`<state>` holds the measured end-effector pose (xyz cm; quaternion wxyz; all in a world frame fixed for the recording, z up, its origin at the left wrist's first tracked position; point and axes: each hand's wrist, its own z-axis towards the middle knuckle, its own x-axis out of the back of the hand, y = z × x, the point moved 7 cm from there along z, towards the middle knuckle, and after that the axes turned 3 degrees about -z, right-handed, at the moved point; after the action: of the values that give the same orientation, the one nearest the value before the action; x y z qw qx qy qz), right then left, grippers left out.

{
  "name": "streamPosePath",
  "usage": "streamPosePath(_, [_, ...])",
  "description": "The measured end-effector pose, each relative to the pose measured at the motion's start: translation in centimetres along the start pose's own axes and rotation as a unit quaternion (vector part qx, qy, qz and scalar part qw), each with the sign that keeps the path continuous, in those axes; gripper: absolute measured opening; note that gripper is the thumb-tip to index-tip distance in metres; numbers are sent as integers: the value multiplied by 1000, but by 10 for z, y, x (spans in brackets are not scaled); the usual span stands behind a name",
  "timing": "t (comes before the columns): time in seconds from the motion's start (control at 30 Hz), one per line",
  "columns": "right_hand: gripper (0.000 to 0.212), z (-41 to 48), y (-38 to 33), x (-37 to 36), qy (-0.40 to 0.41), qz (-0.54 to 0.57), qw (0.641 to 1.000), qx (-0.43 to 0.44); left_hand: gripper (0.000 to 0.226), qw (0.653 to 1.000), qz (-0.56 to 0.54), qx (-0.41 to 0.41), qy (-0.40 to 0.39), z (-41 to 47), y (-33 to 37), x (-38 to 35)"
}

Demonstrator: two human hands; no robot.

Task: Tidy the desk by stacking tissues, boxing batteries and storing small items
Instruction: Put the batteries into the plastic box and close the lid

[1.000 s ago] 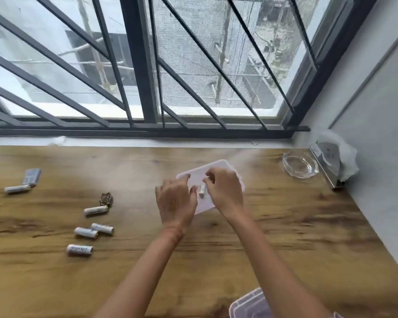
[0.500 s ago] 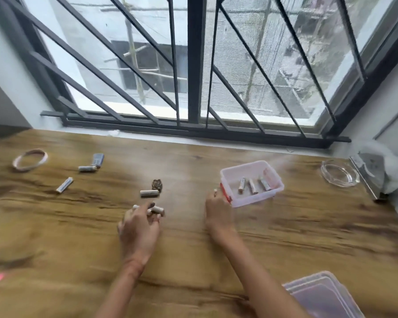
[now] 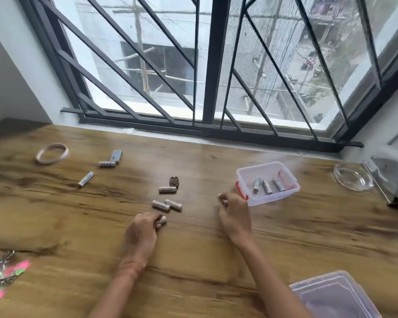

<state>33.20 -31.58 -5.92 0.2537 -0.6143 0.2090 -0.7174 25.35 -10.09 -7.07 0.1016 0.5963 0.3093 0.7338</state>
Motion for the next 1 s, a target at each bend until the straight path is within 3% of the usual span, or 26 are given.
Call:
streamPosePath(0.13, [17, -2, 4, 19, -1, 152, 984, -93, 13, 995, -91, 41, 16, 7, 19, 8])
streamPosePath(0.23, [18, -2, 8, 35, 10, 223, 966, -132, 17, 957, -269, 104, -23, 21, 45, -6])
streamPosePath(0.3, [18, 2, 11, 50, 29, 233, 963, -134, 17, 905, -397, 134, -77, 30, 73, -26])
streamPosePath(0.37, [16, 10, 19, 67, 46, 217, 965, -137, 19, 869, -451, 159, -124, 38, 104, -46])
streamPosePath(0.5, [11, 32, 46, 95, 67, 175, 969, -163, 28, 845, -470, 173, -186, 48, 167, -82])
streamPosePath(0.7, [16, 73, 89, 105, 17, 95, 972, -212, 21, 894, -368, 172, -190, 68, 208, -123])
streamPosePath(0.8, [12, 87, 96, 99, -23, 63, 973, -222, 9, 934, -272, 116, -199, 77, 220, -130])
streamPosePath(0.87, [11, 92, 98, 93, -40, 42, 974, -218, 15, 961, -179, 60, -203, 82, 230, -130])
streamPosePath(1.0, [12, 95, 101, 83, -51, 12, 977, -208, 18, 978, -102, 8, -180, 87, 240, -127])
